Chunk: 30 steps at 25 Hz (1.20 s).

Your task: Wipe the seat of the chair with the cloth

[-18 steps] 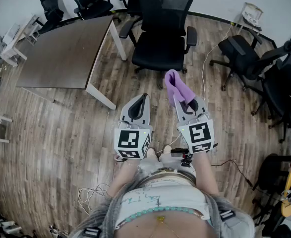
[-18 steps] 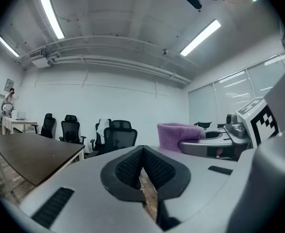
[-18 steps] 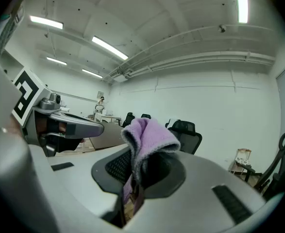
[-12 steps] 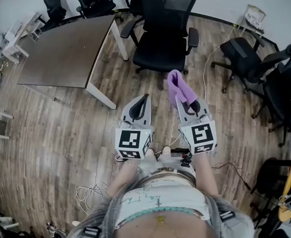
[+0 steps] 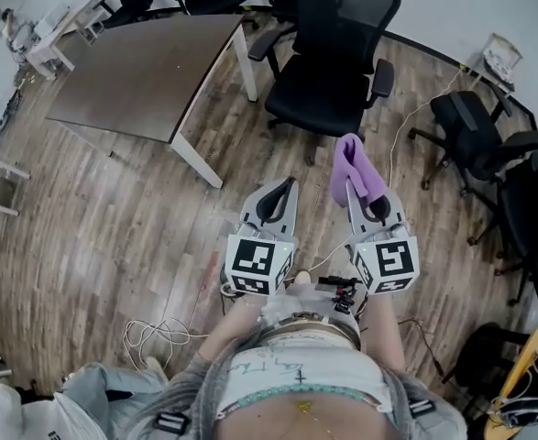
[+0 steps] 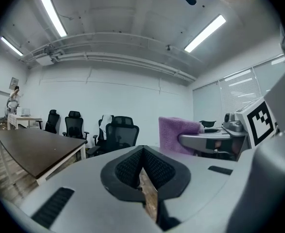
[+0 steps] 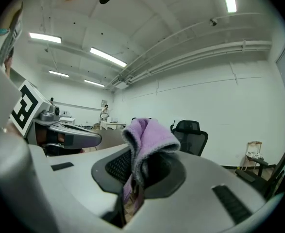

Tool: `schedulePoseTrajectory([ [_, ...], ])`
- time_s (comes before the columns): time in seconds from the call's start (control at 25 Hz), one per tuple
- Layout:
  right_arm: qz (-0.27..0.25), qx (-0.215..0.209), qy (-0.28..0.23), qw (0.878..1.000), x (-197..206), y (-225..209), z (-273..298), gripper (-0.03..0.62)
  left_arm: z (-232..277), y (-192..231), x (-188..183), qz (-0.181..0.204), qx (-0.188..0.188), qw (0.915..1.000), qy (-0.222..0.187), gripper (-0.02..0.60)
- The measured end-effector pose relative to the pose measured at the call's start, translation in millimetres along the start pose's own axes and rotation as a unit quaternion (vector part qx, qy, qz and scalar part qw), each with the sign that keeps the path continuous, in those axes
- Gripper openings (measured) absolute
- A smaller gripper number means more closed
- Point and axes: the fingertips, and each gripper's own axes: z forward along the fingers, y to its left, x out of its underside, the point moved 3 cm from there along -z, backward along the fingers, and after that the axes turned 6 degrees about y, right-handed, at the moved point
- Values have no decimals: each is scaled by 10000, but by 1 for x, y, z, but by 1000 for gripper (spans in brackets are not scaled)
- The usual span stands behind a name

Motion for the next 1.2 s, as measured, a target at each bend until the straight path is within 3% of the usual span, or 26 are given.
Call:
schedulePoseTrajectory([
  [0.44, 109, -79, 81, 9999, 4, -12, 38, 48, 28, 26, 1, -80, -30, 9999, 56, 3],
  [0.84, 128, 8, 52, 9999, -13, -34, 117, 48, 101, 84, -23, -44, 304, 9995, 37, 3],
  [1.2, 45, 248, -2, 9997, -35, -33, 187, 48, 136, 150, -36, -12, 507, 9987, 69, 3],
])
